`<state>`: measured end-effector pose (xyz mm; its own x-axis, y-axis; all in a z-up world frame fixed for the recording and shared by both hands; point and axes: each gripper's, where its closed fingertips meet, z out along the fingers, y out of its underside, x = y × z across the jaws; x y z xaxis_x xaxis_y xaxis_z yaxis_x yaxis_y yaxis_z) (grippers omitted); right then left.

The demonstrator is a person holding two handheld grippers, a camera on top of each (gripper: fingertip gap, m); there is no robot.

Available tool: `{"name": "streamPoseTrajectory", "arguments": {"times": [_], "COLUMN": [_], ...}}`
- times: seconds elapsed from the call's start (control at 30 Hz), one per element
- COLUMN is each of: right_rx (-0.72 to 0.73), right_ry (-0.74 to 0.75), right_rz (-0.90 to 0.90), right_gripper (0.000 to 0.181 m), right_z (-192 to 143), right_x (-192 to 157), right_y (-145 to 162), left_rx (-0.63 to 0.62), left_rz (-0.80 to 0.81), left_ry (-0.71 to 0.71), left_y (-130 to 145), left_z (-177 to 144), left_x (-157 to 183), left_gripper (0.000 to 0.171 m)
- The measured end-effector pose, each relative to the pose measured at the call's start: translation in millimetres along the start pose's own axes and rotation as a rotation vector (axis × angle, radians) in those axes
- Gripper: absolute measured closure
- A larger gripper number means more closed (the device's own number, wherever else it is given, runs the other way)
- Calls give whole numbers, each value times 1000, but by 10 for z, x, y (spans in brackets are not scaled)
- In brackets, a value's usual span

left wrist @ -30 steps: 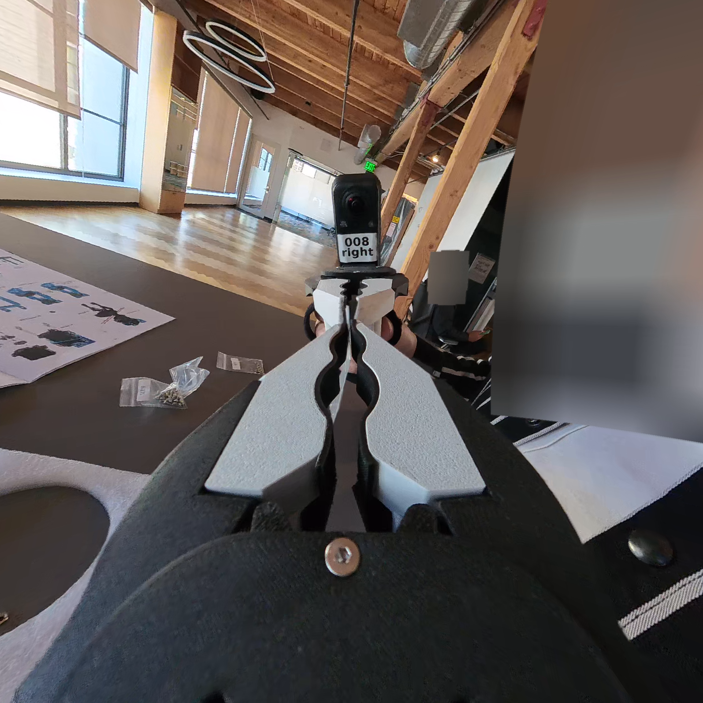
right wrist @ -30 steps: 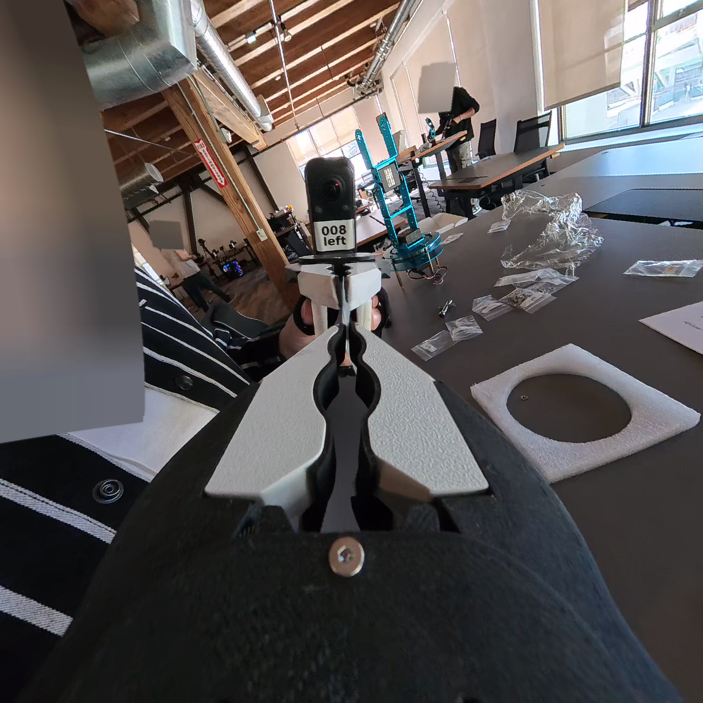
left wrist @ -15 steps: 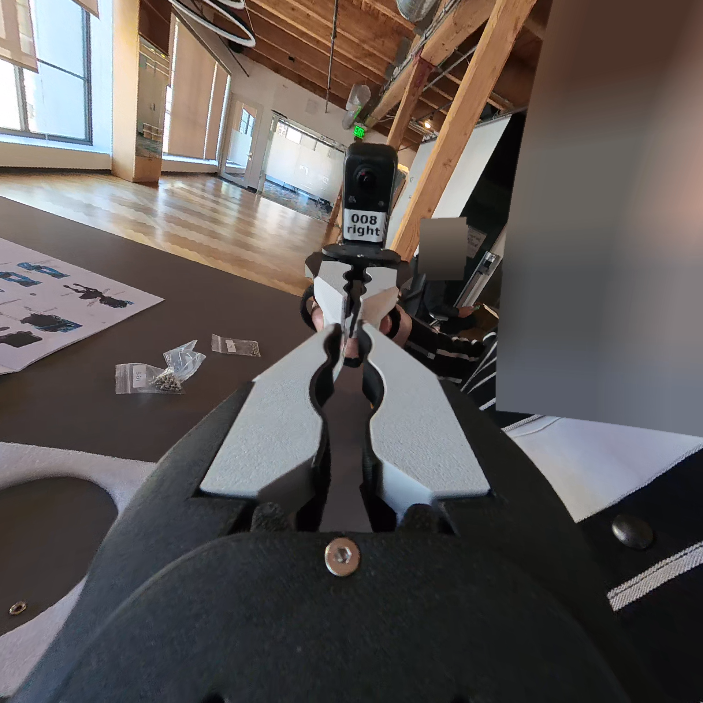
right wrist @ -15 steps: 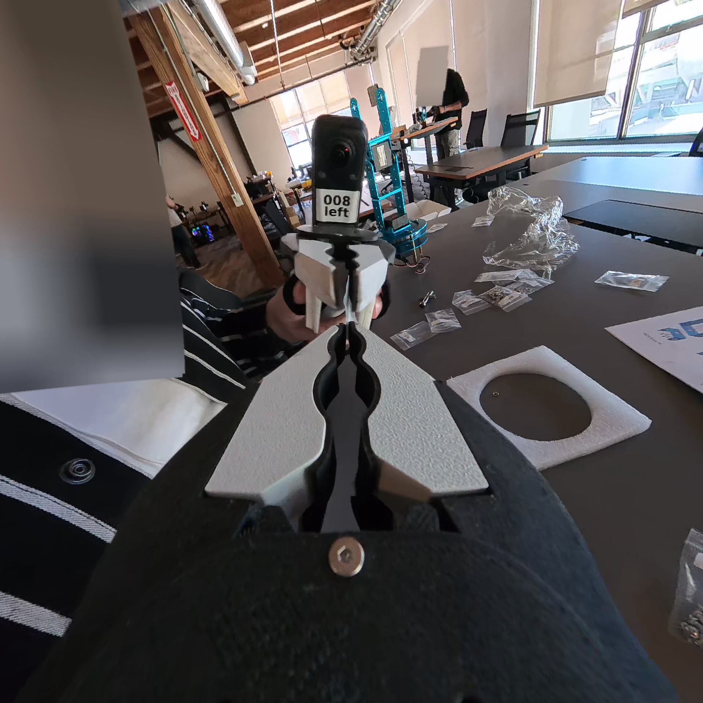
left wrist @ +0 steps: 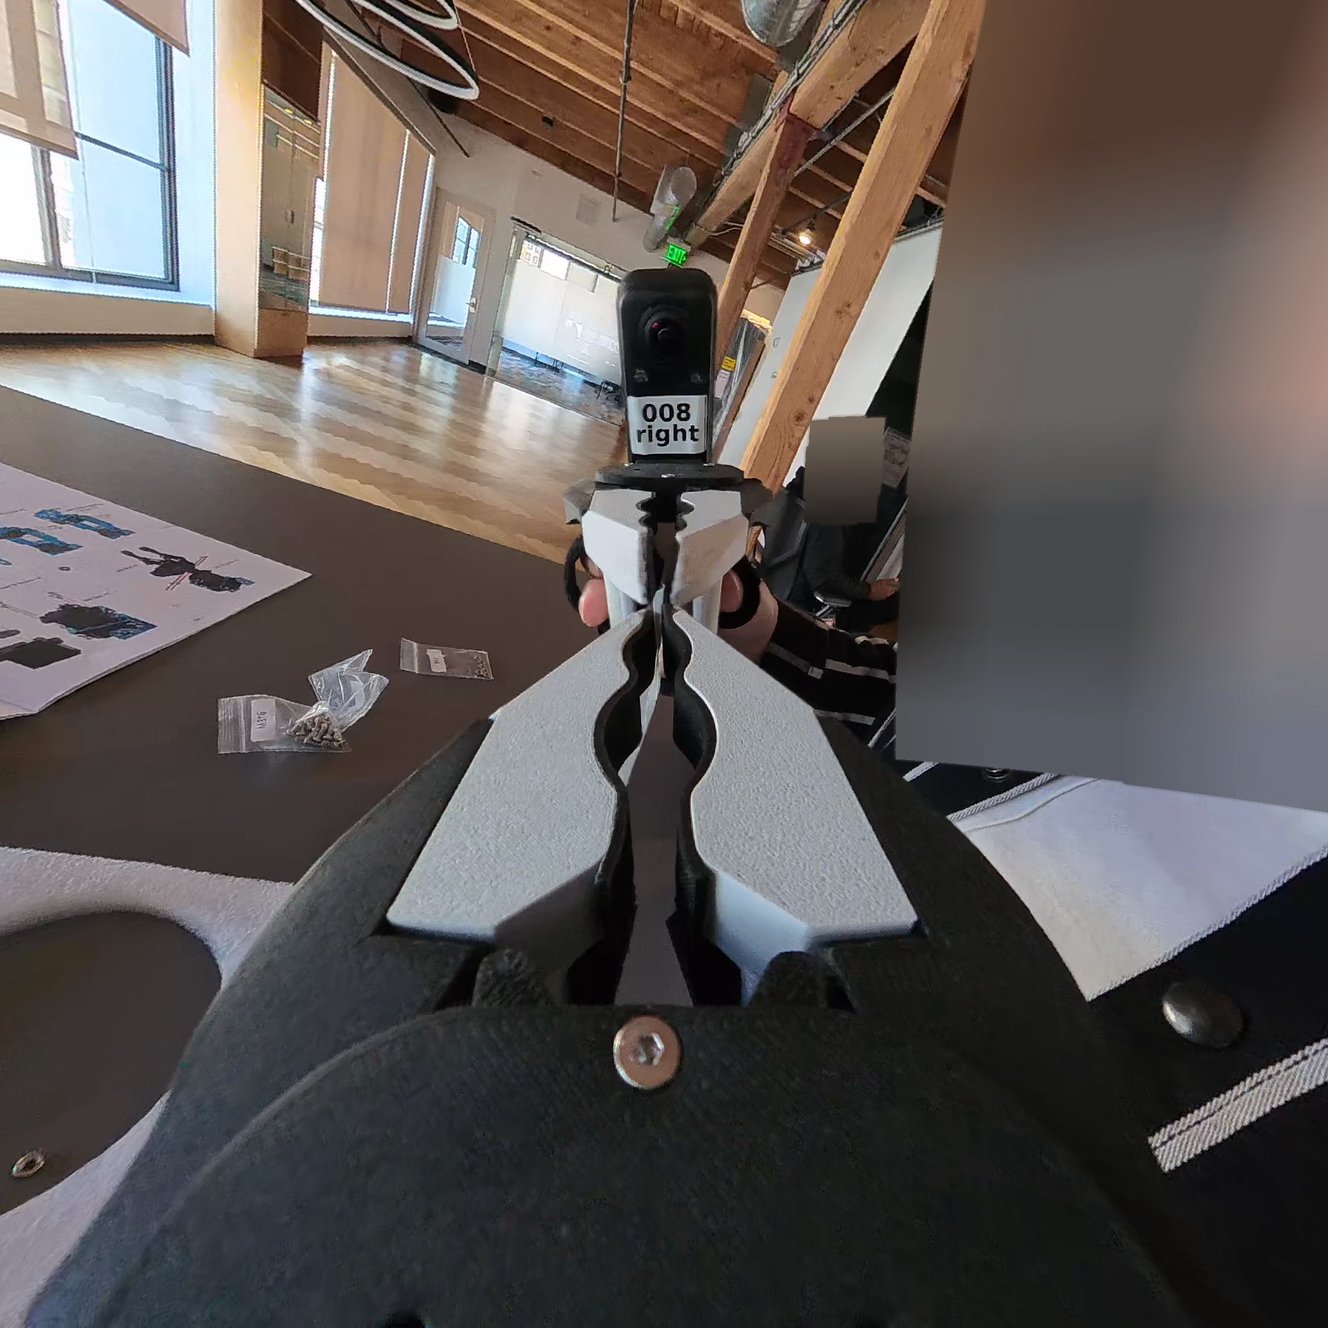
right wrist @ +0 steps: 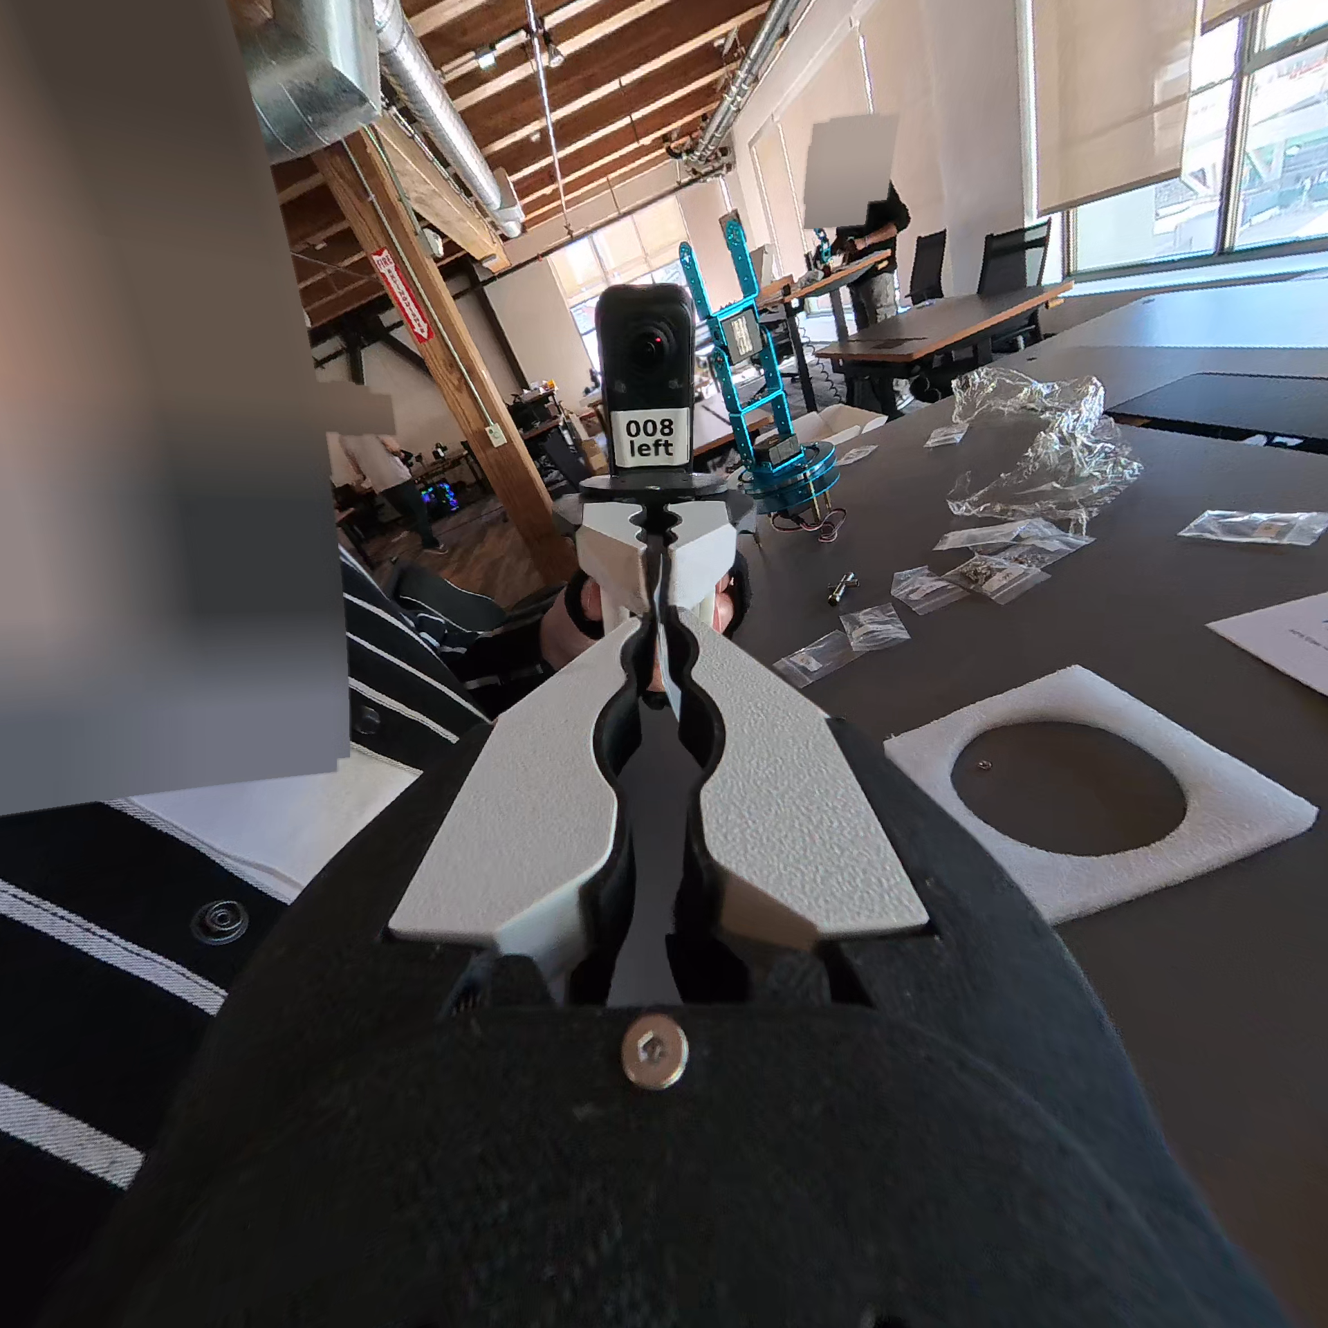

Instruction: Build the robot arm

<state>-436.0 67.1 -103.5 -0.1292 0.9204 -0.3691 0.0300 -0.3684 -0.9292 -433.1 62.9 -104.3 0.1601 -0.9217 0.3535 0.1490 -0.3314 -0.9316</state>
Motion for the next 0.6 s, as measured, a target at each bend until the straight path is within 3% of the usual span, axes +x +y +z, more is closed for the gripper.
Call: {"name": "streamPoseTrajectory", "arguments": {"times": [0.6], "right_rx": [-15], "right_ry": [21], "right_rz": [24], "right_gripper": [181], "right_z": [-10], "right_x": [49], "right_y": [48], "left_rx": [-17], "left_rz": [-6], "left_ry": [-24], "left_y": [49], "left_z": [26], "left_x": [-27], "left_gripper": [171]}}
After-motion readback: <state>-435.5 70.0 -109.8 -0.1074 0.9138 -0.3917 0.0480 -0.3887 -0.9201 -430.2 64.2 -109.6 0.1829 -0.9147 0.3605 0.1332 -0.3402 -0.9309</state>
